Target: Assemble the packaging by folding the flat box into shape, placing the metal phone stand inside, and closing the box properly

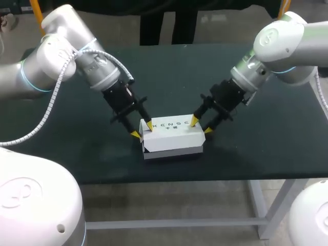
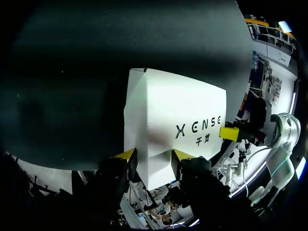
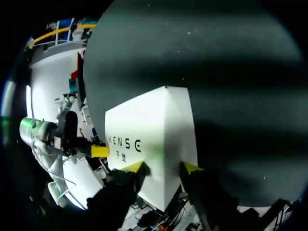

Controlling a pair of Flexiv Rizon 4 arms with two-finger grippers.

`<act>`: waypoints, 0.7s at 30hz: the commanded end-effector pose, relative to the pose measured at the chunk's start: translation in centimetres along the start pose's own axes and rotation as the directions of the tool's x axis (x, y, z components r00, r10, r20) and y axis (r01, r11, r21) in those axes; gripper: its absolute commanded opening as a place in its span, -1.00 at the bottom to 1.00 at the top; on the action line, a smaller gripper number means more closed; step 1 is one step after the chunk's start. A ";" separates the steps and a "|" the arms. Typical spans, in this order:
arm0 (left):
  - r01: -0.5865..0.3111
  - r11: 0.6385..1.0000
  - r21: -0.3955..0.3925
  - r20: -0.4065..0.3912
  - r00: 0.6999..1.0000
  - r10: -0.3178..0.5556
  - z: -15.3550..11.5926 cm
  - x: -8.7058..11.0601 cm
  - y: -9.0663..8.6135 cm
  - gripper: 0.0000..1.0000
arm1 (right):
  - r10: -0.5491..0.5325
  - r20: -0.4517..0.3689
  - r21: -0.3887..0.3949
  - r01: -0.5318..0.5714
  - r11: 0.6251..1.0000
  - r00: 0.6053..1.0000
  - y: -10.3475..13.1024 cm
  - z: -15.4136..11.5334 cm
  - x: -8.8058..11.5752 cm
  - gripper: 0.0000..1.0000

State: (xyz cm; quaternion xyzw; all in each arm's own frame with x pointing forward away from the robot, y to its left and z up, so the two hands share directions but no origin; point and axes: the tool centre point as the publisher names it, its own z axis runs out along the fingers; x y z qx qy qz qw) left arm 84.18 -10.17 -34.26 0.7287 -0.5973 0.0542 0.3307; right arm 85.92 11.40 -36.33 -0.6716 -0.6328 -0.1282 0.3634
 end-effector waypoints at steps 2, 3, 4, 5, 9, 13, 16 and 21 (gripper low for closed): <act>0.010 1.000 -0.025 0.001 1.000 -0.010 -0.1 0.5 -0.5 -0.02 | 0.004 -0.002 0.019 -0.004 1.000 1.000 0.4 0.0 0.4 0.06; 0.009 0.999 -0.036 -0.004 1.000 -0.009 -0.2 0.6 -0.5 -0.02 | 0.006 -0.004 0.025 -0.005 1.000 1.000 0.4 -0.1 0.4 0.05; 0.011 0.999 -0.038 -0.005 1.000 -0.011 -0.2 0.6 -0.5 -0.03 | 0.008 -0.005 0.029 -0.008 1.000 1.000 0.4 -0.1 0.4 0.05; 0.019 0.999 -0.041 -0.006 1.000 -0.019 -0.3 0.6 -0.5 -0.03 | 0.012 -0.006 0.034 -0.012 0.999 1.000 0.4 -0.1 0.4 0.05; 0.030 0.998 -0.053 -0.003 1.000 -0.030 -0.3 0.8 -0.6 -0.01 | 0.021 -0.010 0.055 -0.021 0.998 1.000 0.5 -0.2 0.5 0.10; 0.046 0.997 -0.061 -0.002 0.999 -0.046 -0.3 0.9 -0.6 -0.03 | 0.031 -0.012 0.071 -0.030 0.997 0.999 0.6 -0.3 0.5 0.06; 0.053 0.996 -0.066 -0.002 0.999 -0.053 -0.4 0.9 -0.6 -0.04 | 0.032 -0.014 0.084 -0.031 0.996 0.999 0.6 -0.5 0.6 0.08; 0.064 0.995 -0.071 0.003 0.998 -0.064 -0.5 1.1 -0.6 -0.04 | 0.038 -0.012 0.095 -0.037 0.995 0.999 0.5 -0.6 0.7 0.11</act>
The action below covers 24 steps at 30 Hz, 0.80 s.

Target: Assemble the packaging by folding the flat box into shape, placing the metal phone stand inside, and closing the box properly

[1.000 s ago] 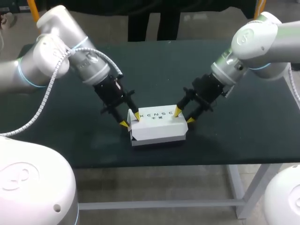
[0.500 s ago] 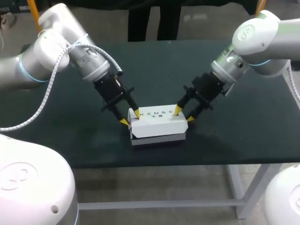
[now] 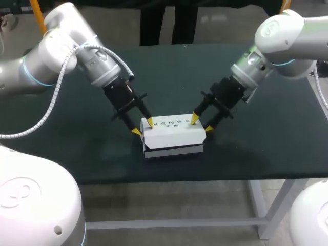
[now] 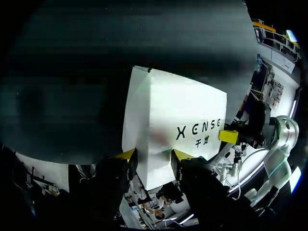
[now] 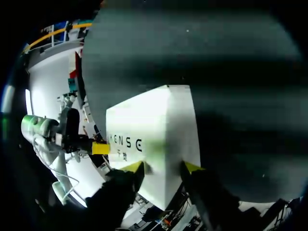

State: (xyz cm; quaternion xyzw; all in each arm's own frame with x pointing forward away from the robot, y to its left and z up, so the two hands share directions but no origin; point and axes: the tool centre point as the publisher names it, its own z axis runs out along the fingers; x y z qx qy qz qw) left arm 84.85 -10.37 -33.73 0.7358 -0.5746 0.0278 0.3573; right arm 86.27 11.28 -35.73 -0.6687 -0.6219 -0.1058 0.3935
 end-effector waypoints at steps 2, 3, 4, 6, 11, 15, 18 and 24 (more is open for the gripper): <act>0.011 1.000 -0.010 0.010 1.000 -0.011 0.0 0.6 -0.2 -0.05 | 0.011 0.005 0.032 -0.011 0.999 1.000 0.3 -0.1 0.5 0.10; 0.013 1.000 -0.010 0.010 1.000 -0.013 -0.1 0.6 -0.2 -0.04 | 0.016 0.006 0.037 -0.017 0.999 1.000 0.3 -0.1 0.5 0.11; 0.017 1.000 -0.012 0.010 1.000 -0.017 -0.1 0.6 -0.2 -0.05 | 0.021 0.006 0.040 -0.021 0.999 1.000 0.3 -0.1 0.5 0.11; 0.023 1.000 -0.016 0.011 1.000 -0.022 -0.1 0.7 -0.2 -0.05 | 0.027 0.006 0.048 -0.028 0.998 1.000 0.4 -0.2 0.6 0.11; 0.036 0.999 -0.028 0.013 0.999 -0.036 -0.3 0.8 -0.2 -0.07 | 0.037 0.005 0.067 -0.037 0.997 0.999 0.5 -0.3 0.7 0.08; 0.050 0.998 -0.038 0.016 0.999 -0.049 -0.3 0.9 -0.3 -0.07 | 0.047 0.000 0.088 -0.047 0.995 0.999 0.7 -0.5 0.8 0.07; 0.057 0.997 -0.052 0.014 0.998 -0.056 -0.5 0.9 -0.4 -0.09 | 0.047 -0.001 0.100 -0.047 0.994 0.999 0.8 -0.6 0.9 0.07; 0.070 0.994 -0.082 0.013 0.998 -0.069 -0.7 1.0 -0.6 -0.10 | 0.048 -0.006 0.121 -0.047 0.992 0.999 0.9 -0.8 1.1 0.07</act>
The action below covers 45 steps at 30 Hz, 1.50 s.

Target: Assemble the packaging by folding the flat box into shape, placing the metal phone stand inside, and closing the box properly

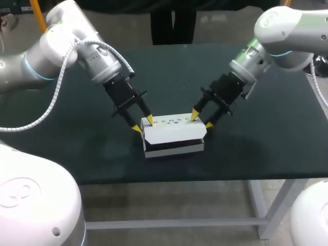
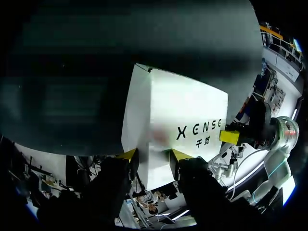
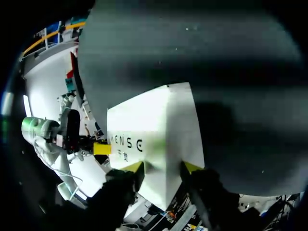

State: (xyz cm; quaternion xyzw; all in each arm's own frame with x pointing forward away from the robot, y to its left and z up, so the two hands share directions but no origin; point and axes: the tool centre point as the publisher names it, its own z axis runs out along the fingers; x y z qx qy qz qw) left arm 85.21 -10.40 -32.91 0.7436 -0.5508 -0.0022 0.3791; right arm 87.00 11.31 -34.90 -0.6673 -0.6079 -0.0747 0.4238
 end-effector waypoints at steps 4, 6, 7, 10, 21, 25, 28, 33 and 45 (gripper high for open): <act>0.008 0.999 -0.035 0.011 1.000 -0.008 -0.1 0.6 -0.7 -0.10 | 0.000 -0.003 0.057 0.000 0.998 1.000 0.6 -0.2 0.7 0.08; 0.013 0.999 -0.040 0.010 1.000 -0.012 -0.2 0.7 -0.7 -0.10 | 0.001 -0.003 0.061 -0.001 0.998 1.000 0.5 -0.3 0.8 0.09; 0.014 0.999 -0.043 0.010 1.000 -0.013 -0.2 0.7 -0.8 -0.10 | 0.001 -0.004 0.064 -0.001 0.998 1.000 0.5 -0.3 0.8 0.08; 0.017 0.999 -0.049 0.009 1.000 -0.017 -0.4 0.8 -0.8 -0.10 | 0.002 -0.005 0.072 -0.002 0.997 1.000 0.5 -0.4 0.9 0.10; 0.027 0.998 -0.063 0.006 1.000 -0.027 -0.7 0.9 -0.6 -0.12 | 0.002 -0.010 0.085 -0.001 0.996 1.000 0.3 -0.4 1.1 0.11; 0.028 0.997 -0.073 0.006 1.000 -0.028 -0.8 0.9 -0.5 -0.13 | 0.003 -0.012 0.090 -0.002 0.996 1.000 0.2 -0.4 1.2 0.10; 0.029 0.997 -0.076 0.005 1.000 -0.028 -0.8 0.9 -0.3 -0.13 | 0.005 -0.012 0.094 -0.004 0.996 1.000 0.2 -0.4 1.2 0.10; 0.033 0.996 -0.082 0.005 0.999 -0.033 -0.9 0.9 -0.2 -0.13 | 0.007 -0.017 0.102 -0.005 0.995 1.000 0.2 -0.3 1.3 0.13; 0.043 0.994 -0.097 -0.001 0.999 -0.043 -1.3 1.0 -0.1 -0.15 | 0.011 -0.021 0.110 -0.009 0.994 1.000 -0.1 -0.3 1.6 0.23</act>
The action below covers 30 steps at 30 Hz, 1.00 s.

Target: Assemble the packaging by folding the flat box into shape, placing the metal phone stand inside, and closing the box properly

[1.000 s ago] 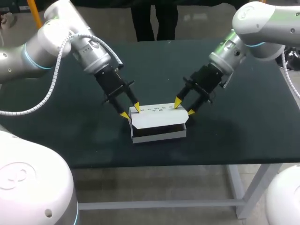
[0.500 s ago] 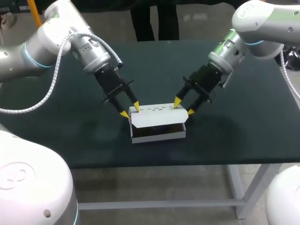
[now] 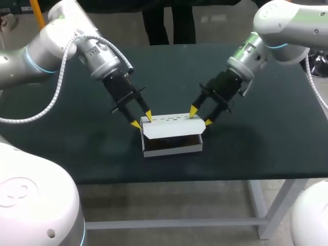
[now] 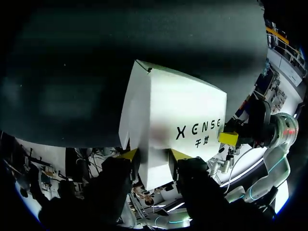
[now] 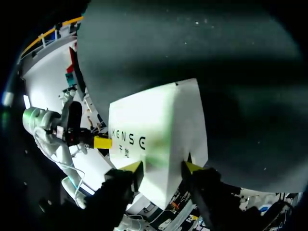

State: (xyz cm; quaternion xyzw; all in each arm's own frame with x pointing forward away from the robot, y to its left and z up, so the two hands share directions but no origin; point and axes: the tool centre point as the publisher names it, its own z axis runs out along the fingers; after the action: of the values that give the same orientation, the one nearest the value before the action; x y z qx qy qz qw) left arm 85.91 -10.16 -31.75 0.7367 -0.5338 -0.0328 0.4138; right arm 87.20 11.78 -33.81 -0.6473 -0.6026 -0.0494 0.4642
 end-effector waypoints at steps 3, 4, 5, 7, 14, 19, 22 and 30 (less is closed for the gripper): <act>0.005 1.000 -0.013 0.000 1.000 -0.005 -0.1 0.4 -0.2 -0.15 | 0.002 -0.001 0.012 -0.002 1.000 1.000 0.2 0.1 0.6 0.32; 0.006 1.000 -0.018 0.000 1.000 -0.006 -0.2 0.4 -0.2 -0.15 | 0.003 -0.002 0.012 -0.003 1.000 1.000 0.2 0.1 0.6 0.33; 0.006 1.000 -0.019 0.000 1.000 -0.006 -0.2 0.4 -0.2 -0.15 | 0.003 -0.002 0.013 -0.003 1.000 1.000 0.2 0.1 0.6 0.34; 0.007 1.000 -0.025 -0.001 1.000 -0.007 -0.2 0.4 -0.3 -0.16 | 0.004 -0.002 0.015 -0.004 1.000 1.000 0.1 0.1 0.7 0.33; 0.010 0.999 -0.038 0.001 1.000 -0.010 -0.4 0.5 -0.3 -0.16 | 0.006 -0.003 0.019 -0.006 1.000 1.000 0.1 0.1 1.0 0.33; 0.015 0.999 -0.046 0.000 1.000 -0.015 -0.5 0.6 -0.3 -0.19 | 0.008 -0.004 0.027 -0.008 1.000 1.000 0.1 0.0 1.1 0.23; 0.017 0.999 -0.048 0.001 1.000 -0.017 -0.6 0.6 -0.3 -0.19 | 0.009 -0.005 0.030 -0.009 0.999 1.000 0.1 0.0 1.2 0.24; 0.022 0.998 -0.055 0.005 1.000 -0.022 -0.8 0.8 -0.2 -0.18 | 0.013 -0.006 0.039 -0.013 0.999 1.000 0.2 -0.1 1.3 0.26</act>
State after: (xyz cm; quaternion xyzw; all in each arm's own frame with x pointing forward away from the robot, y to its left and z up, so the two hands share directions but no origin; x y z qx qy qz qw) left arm 86.48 -9.85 -31.14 0.7322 -0.5245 -0.0492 0.4317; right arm 87.29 12.23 -33.09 -0.6452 -0.5973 -0.0416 0.4746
